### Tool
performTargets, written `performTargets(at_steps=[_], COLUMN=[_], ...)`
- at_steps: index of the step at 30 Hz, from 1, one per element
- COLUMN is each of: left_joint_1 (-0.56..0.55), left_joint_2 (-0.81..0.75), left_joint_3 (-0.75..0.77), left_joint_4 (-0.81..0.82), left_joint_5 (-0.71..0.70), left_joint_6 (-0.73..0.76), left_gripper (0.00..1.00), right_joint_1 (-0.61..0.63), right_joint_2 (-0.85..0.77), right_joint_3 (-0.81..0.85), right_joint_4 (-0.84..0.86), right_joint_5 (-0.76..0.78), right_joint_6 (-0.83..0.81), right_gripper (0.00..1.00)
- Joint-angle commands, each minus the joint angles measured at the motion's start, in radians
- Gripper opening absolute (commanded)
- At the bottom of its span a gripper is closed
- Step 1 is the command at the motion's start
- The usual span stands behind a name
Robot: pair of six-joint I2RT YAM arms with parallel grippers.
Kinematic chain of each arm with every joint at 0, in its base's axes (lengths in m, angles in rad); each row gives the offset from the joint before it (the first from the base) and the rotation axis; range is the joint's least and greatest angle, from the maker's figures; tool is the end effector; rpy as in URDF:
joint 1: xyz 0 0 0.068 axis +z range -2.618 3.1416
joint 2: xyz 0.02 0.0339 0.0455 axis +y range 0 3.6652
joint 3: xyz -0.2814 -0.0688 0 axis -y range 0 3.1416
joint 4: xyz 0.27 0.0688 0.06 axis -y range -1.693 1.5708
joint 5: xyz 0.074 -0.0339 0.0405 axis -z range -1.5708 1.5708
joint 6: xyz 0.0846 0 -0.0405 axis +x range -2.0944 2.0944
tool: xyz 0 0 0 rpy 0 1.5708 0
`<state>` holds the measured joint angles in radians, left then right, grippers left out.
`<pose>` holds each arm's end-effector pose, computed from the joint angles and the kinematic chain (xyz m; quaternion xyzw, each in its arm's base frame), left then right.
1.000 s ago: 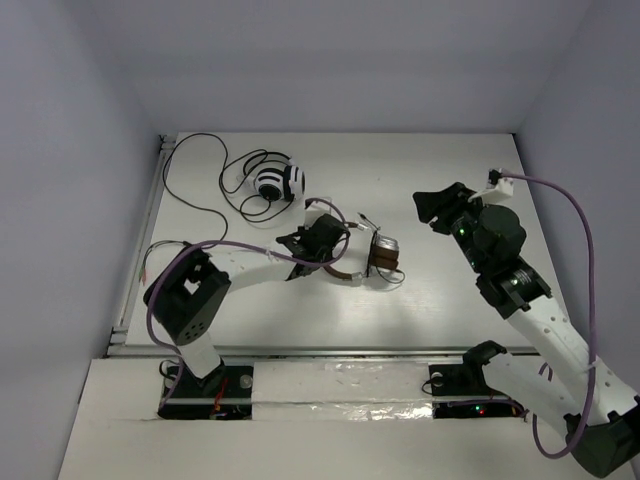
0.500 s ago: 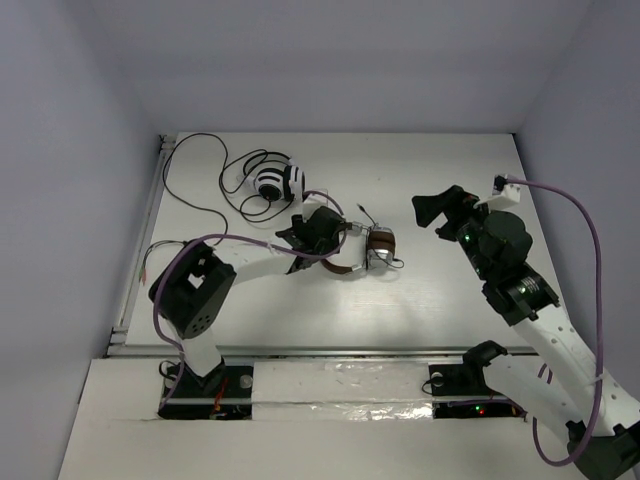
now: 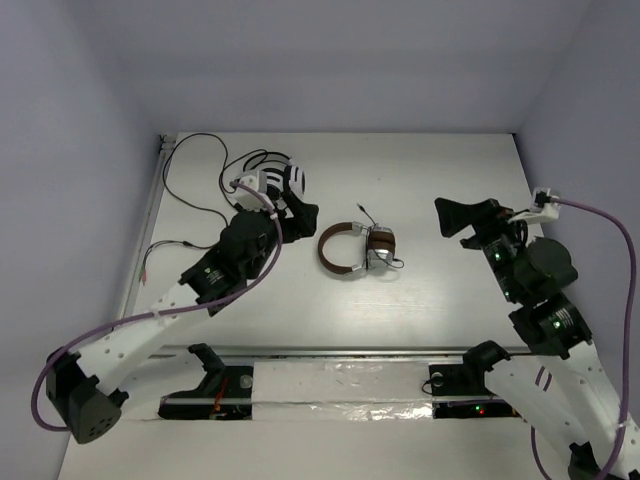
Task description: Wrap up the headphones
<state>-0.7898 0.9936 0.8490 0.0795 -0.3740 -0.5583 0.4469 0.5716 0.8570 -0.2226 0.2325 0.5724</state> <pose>0.2294 -0.1875 0.3598 -0.0435 0.7269 -0.3133 0.6096 0.1721 0.0609 0.4091 0.1270 0.6733 0.2839 0.6708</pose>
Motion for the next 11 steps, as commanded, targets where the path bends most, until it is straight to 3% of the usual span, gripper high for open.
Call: performTargets(at_steps=[1,11], left_joint_1=[0.004,0.004], left_joint_2=[-0.068,-0.233], left_joint_3=[-0.048,-0.111], left_joint_4=[-0.053,-0.06], left_joint_5=[0.061,0.104], left_joint_6=[-0.005,0.023], left_gripper=[0.8,0.81], right_joint_1=[0.004,0.004], right_joint_2=[-0.047,-0.113], right_joint_3=[0.036,0.016], right_joint_4=[-0.007,0.005], right_joint_5=[-0.004,-0.009], right_joint_6=[-0.005,0.029], right_gripper=[1.0,1.0])
